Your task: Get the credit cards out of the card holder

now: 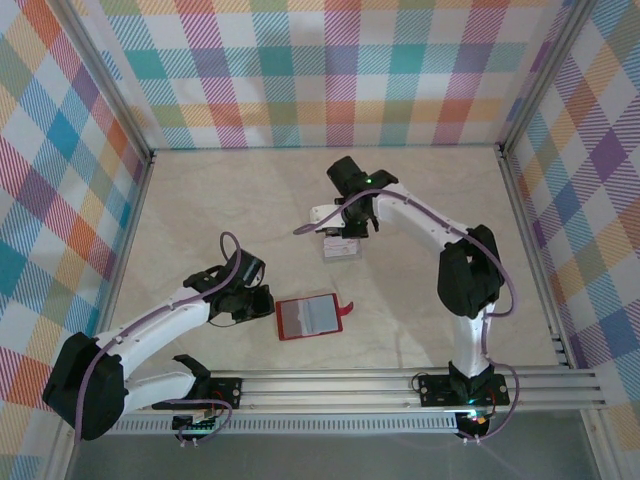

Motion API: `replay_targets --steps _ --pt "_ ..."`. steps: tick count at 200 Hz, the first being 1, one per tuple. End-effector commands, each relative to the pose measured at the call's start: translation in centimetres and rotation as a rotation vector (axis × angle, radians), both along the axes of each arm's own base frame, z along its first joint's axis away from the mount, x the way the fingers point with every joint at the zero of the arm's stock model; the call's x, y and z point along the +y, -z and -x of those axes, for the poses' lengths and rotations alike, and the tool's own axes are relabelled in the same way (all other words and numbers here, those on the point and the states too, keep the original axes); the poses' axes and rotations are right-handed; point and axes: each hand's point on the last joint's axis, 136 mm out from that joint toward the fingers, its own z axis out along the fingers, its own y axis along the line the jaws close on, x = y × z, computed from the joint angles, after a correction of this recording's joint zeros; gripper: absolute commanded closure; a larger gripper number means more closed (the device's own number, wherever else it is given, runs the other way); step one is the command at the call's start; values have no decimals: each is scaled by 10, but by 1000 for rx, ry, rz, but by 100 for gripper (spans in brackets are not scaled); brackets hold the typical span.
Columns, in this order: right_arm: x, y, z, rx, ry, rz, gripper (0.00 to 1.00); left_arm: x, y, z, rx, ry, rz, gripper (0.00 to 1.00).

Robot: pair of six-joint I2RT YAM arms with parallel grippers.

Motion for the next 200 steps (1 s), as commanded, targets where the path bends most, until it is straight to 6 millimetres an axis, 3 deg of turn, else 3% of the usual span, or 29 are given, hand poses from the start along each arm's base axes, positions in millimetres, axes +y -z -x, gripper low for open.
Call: replay_targets --steps 1,55,103,124,142,160,200 --pt "-1 2 -1 24 -38 16 100 8 3 4 15 -31 -23 86" --pt "4 10 -13 40 -39 8 100 8 4 3 20 -34 -28 86" --pt "4 14 -8 88 -34 9 100 7 6 1 27 -27 -32 86" --pt "5 11 -14 59 -21 3 82 6 6 0 29 -24 -31 86" --pt "6 5 -35 -41 13 -2 72 4 5 -1 30 -21 -30 86" --pt "6 -5 -51 -128 39 -9 70 3 3 -2 26 -17 -24 85" --pt "3 -20 -56 -183 77 -36 66 2 1 -6 14 -7 -36 84"
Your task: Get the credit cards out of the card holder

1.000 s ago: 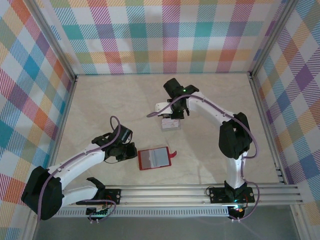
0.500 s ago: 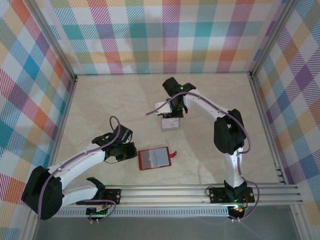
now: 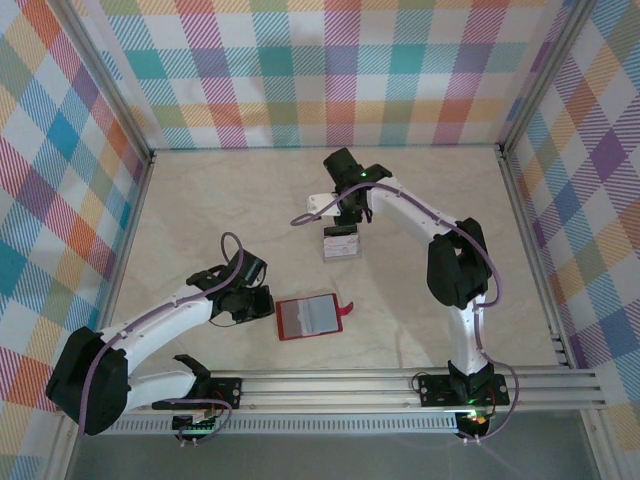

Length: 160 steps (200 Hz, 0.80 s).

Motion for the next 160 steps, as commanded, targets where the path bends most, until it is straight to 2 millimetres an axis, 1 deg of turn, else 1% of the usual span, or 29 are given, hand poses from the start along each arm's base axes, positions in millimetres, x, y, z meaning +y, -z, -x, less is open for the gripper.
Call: replay_targets --steps 1,13,24,41,42,44,47,53,57,65,72,76,95,122,131,150,160 --pt "-5 -21 -7 -62 48 -39 67 0 -6 -7 -12 9 -16 84" --pt "-7 -25 -5 -63 72 -65 64 1 -6 -8 -16 15 -27 80" --pt "-9 -28 -2 -60 99 -94 61 4 -5 -11 -21 17 -48 70" --pt "-15 -32 1 -75 151 -145 52 9 -7 -19 -42 19 -94 49" --pt "-15 -33 2 -76 155 -148 51 9 -7 -19 -44 20 -97 48" --pt "-16 -33 2 -79 162 -155 50 9 -7 -20 -47 20 -102 39" --pt "-18 -35 2 -84 172 -164 47 10 -7 -22 -51 19 -111 29" --pt "-20 -35 4 -93 192 -182 39 13 -9 -26 -63 20 -132 16" --pt "-22 -37 5 -101 209 -197 33 15 -9 -28 -69 18 -148 11" --pt "-27 -39 8 -110 244 -223 17 18 -11 -34 -84 12 -178 5" --pt "-31 -41 10 -118 272 -251 4 21 -12 -39 -99 8 -199 2" --pt "-34 -42 12 -119 291 -267 0 22 -13 -42 -108 9 -209 1" --pt "-48 -42 19 -130 389 -342 0 31 -19 -59 -163 -1 -266 0" --pt "-74 -37 31 -145 558 -451 0 56 -28 -84 -225 -45 -373 0" --pt "-83 -32 37 -143 613 -487 0 66 -32 -94 -255 -64 -411 0" --pt "-105 -21 47 -139 739 -578 0 96 -41 -110 -313 -138 -520 0" --pt "-117 -10 53 -133 790 -612 0 111 -45 -117 -336 -176 -569 0"
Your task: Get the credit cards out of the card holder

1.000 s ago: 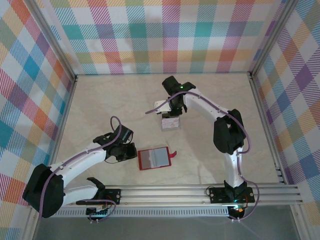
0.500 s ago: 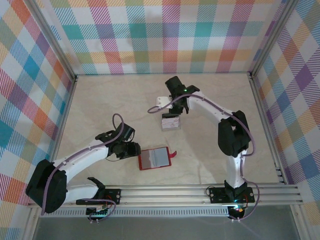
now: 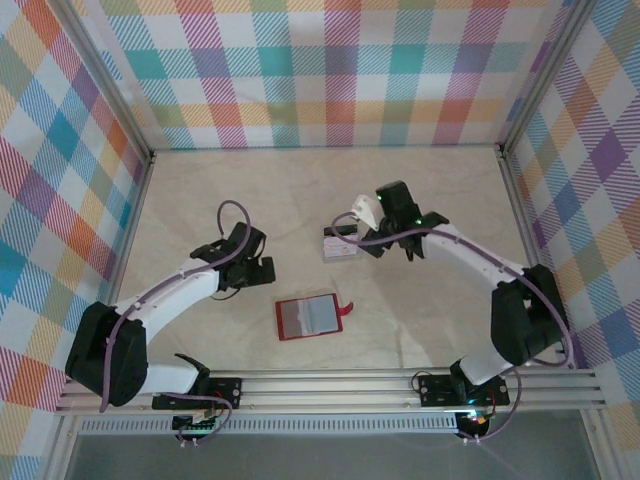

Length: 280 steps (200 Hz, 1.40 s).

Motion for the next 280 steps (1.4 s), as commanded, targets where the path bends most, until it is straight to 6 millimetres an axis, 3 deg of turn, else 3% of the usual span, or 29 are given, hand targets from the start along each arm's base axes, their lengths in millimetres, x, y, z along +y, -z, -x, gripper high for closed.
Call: replay_targets --steps 1,42,80,101,135,173,195,230,280 --pt "-18 -2 -1 -48 189 -197 0 44 -19 -26 -110 -85 -179 0" --pt "-64 24 9 -125 360 -344 0 98 -24 -43 -204 -204 -282 0" --pt "-101 35 11 -202 484 -483 0 122 -7 -60 -274 -240 -161 0" --pt "-114 33 8 -241 510 -529 0 120 -1 -70 -388 -185 -135 0" --pt "-122 28 -1 -278 497 -575 0 118 -12 -87 -539 -146 -95 0" --pt "-123 28 -16 -246 488 -624 0 112 -18 -106 -647 -88 -22 0" --pt "-131 31 -25 -254 527 -695 0 109 -8 -116 -611 -56 19 0" --pt "-151 43 -29 -251 601 -759 0 98 -9 -113 -641 10 42 0" --pt "-149 44 -27 -259 580 -764 0 72 3 -115 -649 129 -5 0"
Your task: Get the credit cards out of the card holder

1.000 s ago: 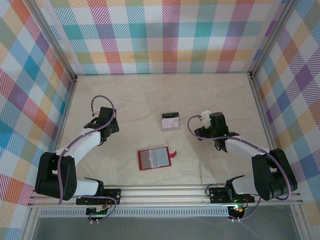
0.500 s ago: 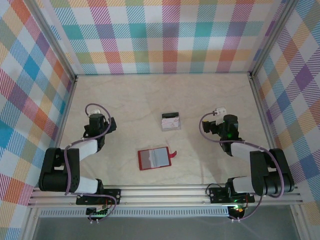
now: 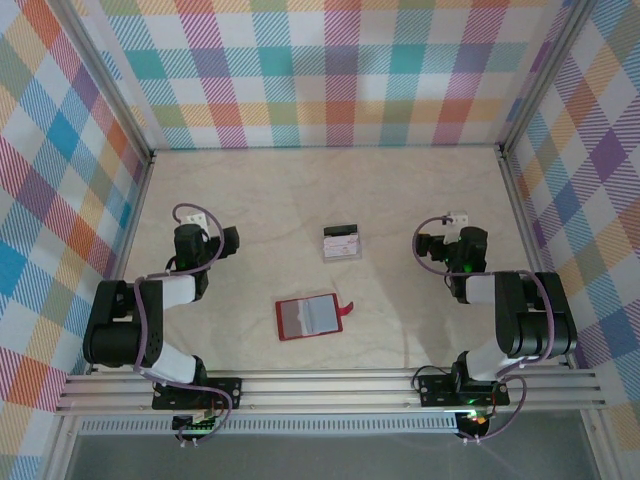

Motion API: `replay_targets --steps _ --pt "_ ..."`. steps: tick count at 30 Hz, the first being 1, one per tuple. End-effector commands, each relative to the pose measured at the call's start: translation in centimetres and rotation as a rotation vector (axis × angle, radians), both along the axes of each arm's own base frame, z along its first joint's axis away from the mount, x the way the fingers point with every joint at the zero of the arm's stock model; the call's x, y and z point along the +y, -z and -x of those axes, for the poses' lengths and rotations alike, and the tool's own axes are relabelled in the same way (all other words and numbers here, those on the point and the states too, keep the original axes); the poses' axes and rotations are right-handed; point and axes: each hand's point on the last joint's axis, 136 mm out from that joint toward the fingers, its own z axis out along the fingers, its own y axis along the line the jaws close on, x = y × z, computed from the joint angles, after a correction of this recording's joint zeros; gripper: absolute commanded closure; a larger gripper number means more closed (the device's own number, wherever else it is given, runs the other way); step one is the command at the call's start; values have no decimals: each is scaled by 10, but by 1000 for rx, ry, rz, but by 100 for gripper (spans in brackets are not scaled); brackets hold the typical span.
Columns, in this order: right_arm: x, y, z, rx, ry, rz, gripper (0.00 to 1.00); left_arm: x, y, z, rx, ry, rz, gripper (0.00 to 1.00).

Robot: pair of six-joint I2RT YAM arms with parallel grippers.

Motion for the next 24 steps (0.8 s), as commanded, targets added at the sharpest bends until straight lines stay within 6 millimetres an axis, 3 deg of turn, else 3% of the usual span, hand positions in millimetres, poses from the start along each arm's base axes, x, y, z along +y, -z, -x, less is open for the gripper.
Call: replay_targets --steps 1,24 --pt "5 -11 -4 -54 -20 -34 0 -18 5 0 -45 82 -59 0" --pt "5 -11 -4 -51 -18 -34 0 -21 6 2 -57 71 -96 0"
